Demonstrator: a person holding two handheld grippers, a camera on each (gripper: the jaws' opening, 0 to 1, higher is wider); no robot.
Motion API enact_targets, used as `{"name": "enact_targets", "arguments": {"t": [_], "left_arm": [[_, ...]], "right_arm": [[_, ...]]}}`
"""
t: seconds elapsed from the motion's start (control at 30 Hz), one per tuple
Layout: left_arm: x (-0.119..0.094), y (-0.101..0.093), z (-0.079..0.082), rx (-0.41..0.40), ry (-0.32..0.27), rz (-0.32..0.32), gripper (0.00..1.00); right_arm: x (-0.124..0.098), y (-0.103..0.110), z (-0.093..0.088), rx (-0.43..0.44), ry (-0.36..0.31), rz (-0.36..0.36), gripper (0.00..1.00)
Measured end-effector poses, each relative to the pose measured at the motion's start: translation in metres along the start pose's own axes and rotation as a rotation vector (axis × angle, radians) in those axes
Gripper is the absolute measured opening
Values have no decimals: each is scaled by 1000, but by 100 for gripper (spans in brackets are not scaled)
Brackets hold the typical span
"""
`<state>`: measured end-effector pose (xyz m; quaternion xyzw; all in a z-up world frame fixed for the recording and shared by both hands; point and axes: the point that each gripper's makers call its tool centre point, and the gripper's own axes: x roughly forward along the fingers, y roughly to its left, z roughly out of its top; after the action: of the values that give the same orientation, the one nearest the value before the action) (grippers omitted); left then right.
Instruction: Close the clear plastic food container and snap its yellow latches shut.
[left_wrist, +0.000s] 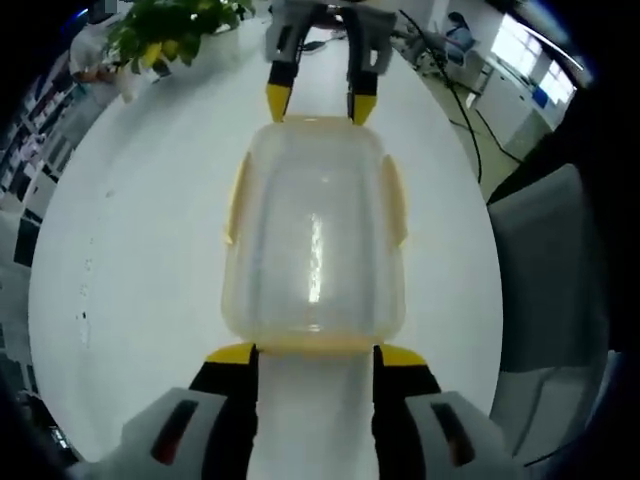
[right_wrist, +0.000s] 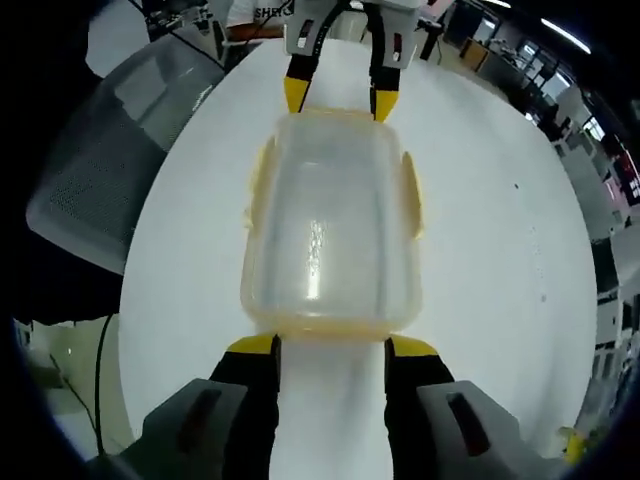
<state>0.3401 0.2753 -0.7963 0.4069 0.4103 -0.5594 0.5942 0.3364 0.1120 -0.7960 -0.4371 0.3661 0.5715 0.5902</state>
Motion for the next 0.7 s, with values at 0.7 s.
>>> {"name": "enact_targets", "arguments": {"t": [0.7], "left_arm": [[-24, 10, -9, -329, -158, 17, 41]], "right_arm": [[-29, -5, -7, 350, -146, -9, 35]]}}
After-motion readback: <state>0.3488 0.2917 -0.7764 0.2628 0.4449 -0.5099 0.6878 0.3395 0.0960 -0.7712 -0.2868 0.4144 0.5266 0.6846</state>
